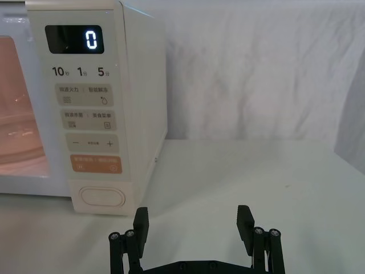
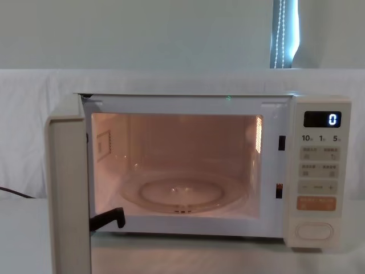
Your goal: Press the button to open the microwave door with one hand; close the microwave door with the other hand.
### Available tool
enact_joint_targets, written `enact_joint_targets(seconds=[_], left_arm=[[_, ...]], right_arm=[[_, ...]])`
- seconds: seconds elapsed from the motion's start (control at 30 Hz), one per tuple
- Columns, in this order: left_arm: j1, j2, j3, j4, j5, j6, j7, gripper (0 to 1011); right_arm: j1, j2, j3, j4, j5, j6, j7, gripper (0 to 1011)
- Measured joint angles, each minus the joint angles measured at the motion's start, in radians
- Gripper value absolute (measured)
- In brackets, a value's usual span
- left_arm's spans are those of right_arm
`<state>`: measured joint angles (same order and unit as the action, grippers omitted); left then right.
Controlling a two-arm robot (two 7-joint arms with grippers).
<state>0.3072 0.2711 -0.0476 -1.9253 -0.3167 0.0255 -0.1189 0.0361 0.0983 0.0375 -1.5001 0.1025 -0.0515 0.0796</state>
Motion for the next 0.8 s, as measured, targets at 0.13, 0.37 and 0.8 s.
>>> enact_joint_targets(seconds=[0.13, 0.37, 0.8], left_arm=[[0.019, 0.015, -0.044, -0.035, -0.054, 0.029, -0.044, 0], [0.019, 0.047, -0.075, -0.068, -0.150, 0.066, -0.105, 0], [-0.051, 0.115, -0.037, -0.099, -0.260, 0.142, -0.174, 0]], right_arm=[[0.000, 0.000, 0.000, 0.000, 0.000, 0.000, 0.000, 1002], [0.000, 0.000, 0.000, 0.000, 0.000, 0.000, 0.000, 1002], [0.000, 0.000, 0.000, 0.000, 0.000, 0.000, 0.000, 1002]])
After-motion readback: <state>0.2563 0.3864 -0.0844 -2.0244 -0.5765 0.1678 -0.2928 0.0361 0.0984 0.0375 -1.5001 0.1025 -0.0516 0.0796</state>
